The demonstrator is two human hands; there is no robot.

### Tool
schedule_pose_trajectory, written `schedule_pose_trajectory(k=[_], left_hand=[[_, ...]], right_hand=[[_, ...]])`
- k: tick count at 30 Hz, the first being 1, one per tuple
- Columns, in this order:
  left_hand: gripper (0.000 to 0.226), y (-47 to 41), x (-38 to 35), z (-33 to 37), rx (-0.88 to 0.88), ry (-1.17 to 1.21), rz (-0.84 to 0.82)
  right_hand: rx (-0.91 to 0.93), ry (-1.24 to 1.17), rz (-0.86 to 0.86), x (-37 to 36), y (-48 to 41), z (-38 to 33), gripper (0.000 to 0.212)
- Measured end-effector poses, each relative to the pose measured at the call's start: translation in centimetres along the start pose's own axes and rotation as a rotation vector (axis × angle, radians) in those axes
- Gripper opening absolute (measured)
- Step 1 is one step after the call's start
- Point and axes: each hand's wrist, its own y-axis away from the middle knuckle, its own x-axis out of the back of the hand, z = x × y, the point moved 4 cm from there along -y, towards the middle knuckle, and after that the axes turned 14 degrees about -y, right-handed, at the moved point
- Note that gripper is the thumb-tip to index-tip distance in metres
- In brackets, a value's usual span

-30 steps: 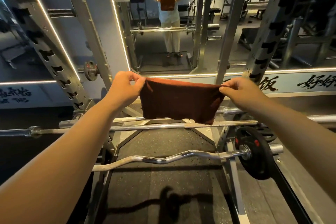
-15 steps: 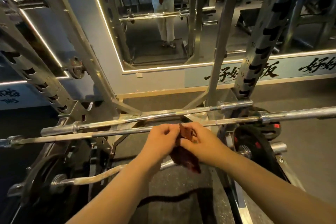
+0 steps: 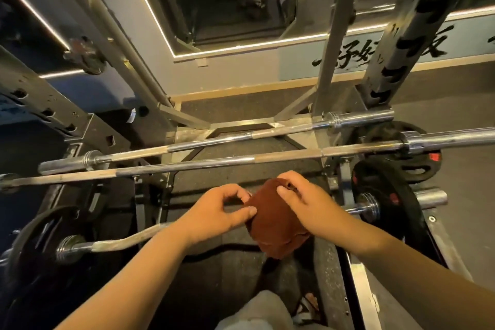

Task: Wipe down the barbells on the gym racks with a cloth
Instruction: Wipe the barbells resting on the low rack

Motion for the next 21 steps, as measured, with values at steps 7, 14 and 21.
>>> schedule_pose_trajectory(k=[7,14,21], left_hand=[[0.005,-1.5,-1.4,-1.9,0.108,0.119,0.175],[0.025,-3.2,-0.9,-2.4,-0.144,-0.085,0.061],[0.035,-5.9,3.3,-6.3,-0.039,-0.180,0.162]], right_hand=[[-0.048,-0.024,0.094,-0.9,-1.1,1.5,0.015],[0.068,-0.123,0.098,-2.9,-2.9,-0.5,0.015],[-0.142,0.120,0.228,-3.7,-7.1,1.6,0.018]])
